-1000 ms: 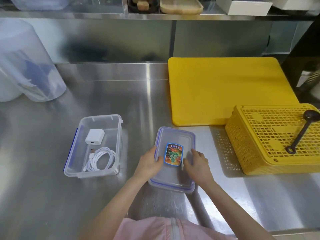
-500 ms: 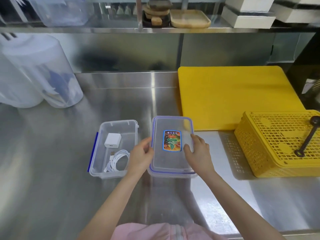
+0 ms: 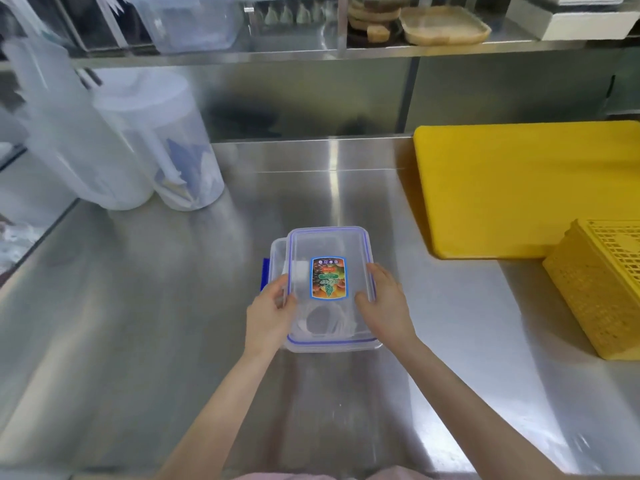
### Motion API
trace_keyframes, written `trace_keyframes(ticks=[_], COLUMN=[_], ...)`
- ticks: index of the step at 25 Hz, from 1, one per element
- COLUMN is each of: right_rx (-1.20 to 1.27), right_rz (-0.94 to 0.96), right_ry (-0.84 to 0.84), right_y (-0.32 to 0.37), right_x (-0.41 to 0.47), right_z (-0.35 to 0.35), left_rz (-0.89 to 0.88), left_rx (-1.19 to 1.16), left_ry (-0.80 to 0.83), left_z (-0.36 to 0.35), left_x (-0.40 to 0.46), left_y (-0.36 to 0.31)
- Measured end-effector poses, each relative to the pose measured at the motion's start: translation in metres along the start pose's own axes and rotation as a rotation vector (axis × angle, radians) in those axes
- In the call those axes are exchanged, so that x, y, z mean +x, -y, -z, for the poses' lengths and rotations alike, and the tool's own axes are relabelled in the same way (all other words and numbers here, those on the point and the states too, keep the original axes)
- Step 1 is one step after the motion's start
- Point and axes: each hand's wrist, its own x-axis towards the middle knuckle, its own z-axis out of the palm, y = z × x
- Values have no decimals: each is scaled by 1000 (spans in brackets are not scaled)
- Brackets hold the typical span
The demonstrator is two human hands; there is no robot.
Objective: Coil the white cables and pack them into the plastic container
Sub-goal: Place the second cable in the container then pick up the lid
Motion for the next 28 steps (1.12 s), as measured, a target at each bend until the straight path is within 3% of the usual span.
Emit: trace_keyframes(ticks=[8, 22, 25, 28], right_rx=[-14, -2, 133, 197], right_rz=[-106, -129, -227, -268], right_ry=[36, 37, 52, 78], right_y=[1, -8, -9, -12], right_x=[14, 16, 14, 13], right_z=[-34, -43, -44, -43], left_rz=[15, 85, 162, 387], left_rx=[22, -45, -90, -149], left_ry=[45, 84, 103, 174], left_z=[16, 16, 21, 29], left_x=[28, 41, 46, 49], left_y=[27, 43, 49, 55])
